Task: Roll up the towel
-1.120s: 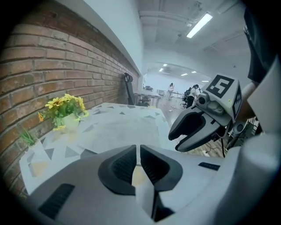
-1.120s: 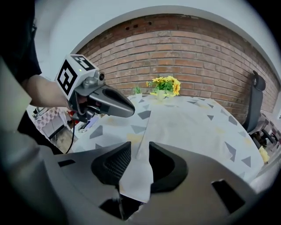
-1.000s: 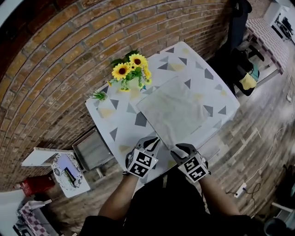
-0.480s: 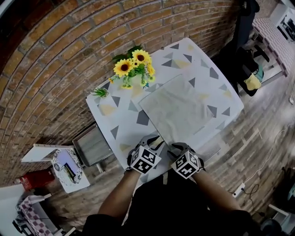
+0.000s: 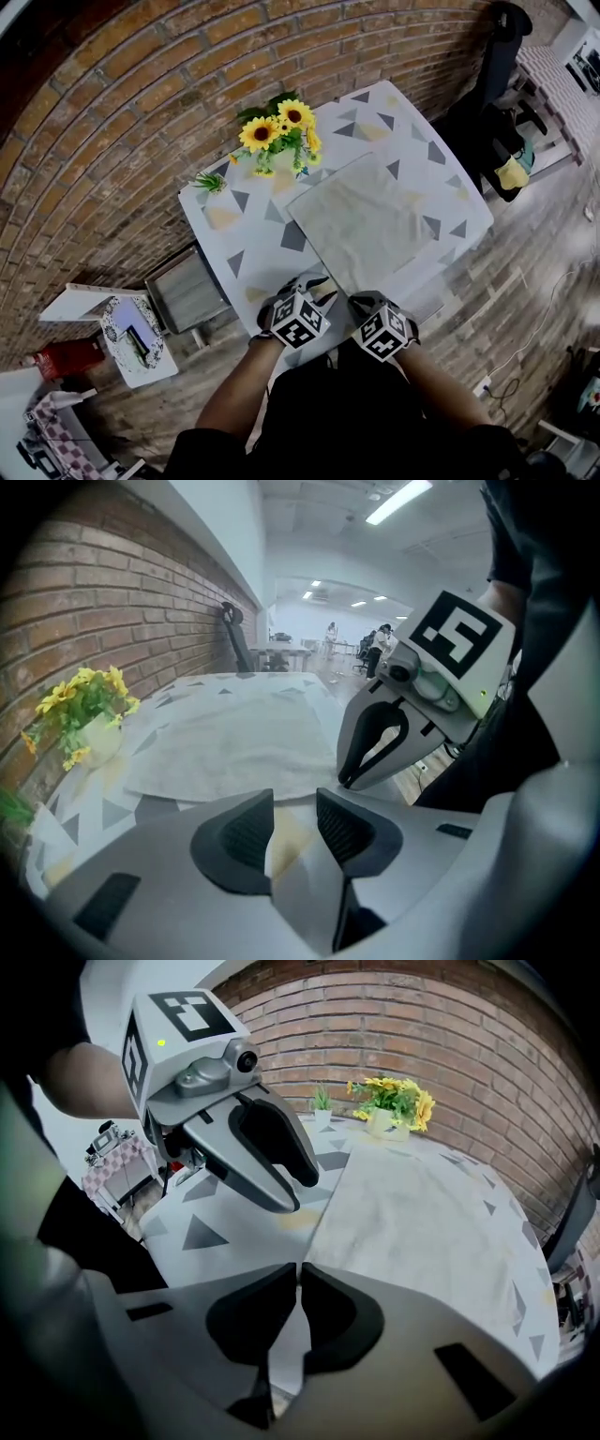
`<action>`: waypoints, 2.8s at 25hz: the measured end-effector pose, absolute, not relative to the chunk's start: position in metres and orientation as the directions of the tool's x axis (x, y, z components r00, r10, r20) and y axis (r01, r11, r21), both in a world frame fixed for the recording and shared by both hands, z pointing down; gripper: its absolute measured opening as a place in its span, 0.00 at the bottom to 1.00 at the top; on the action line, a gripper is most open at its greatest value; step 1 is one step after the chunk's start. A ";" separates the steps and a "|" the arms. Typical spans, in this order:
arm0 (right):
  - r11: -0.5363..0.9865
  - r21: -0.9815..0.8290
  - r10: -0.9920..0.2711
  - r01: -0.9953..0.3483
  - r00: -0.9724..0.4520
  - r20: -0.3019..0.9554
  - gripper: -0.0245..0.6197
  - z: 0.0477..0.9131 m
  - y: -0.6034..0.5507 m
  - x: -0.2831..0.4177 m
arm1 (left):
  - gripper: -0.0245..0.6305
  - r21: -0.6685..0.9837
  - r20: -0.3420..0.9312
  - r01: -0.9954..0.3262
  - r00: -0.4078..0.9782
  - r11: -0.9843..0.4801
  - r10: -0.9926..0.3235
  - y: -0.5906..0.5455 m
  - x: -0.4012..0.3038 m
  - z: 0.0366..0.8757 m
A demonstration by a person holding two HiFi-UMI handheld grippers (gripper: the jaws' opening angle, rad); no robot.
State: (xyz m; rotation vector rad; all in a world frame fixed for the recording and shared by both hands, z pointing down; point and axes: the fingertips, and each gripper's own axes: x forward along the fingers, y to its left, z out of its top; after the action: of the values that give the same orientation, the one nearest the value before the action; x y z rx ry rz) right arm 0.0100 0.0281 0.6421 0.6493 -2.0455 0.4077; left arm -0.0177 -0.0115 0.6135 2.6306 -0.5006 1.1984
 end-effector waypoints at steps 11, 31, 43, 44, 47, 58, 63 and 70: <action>0.837 -0.057 -0.245 -0.545 -0.466 0.850 0.09 0.624 0.026 0.018 | 0.29 -0.001 0.776 -0.146 0.624 -0.989 -0.093 0.002 0.014 0.624; 0.870 -0.088 -0.171 -0.485 -0.465 0.868 0.06 0.649 -0.002 0.031 | 0.15 0.041 0.836 -0.150 0.547 -0.988 -0.048 0.001 0.015 0.649; 0.849 -0.076 -0.210 -0.522 -0.466 0.860 0.09 0.648 0.001 0.037 | 0.12 -0.079 0.831 -0.015 0.551 -0.997 -0.074 0.008 0.035 0.651; 0.845 -0.069 -0.220 -0.530 -0.461 0.860 0.10 0.647 0.001 0.039 | 0.11 -0.079 0.831 -0.010 0.551 -0.997 -0.072 0.008 0.036 0.651; 0.837 -0.040 -0.262 -0.546 -0.464 0.846 0.11 0.638 0.003 0.043 | 0.09 -0.045 0.831 -0.022 0.554 -0.999 -0.050 0.006 0.036 0.652; 0.875 0.028 -0.289 -0.484 -0.473 0.832 0.18 0.643 0.019 0.028 | 0.09 0.108 0.818 -0.131 0.575 -0.985 0.013 0.006 0.032 0.650; 0.893 0.044 -0.268 -0.447 -0.451 0.851 0.18 0.653 0.020 0.029 | 0.09 0.104 0.831 -0.134 0.557 -0.985 0.012 0.011 0.024 0.648; 0.893 -0.008 -0.236 -0.451 -0.483 0.843 0.09 0.650 0.022 0.028 | 0.25 -0.107 0.856 0.000 0.509 -0.994 -0.092 0.017 0.026 0.642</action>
State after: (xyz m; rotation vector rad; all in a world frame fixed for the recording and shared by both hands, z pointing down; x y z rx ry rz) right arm 0.0280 0.0220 0.6503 0.4940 -2.0947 0.2822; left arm 0.0258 0.0168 0.6420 2.8088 -0.0861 1.6028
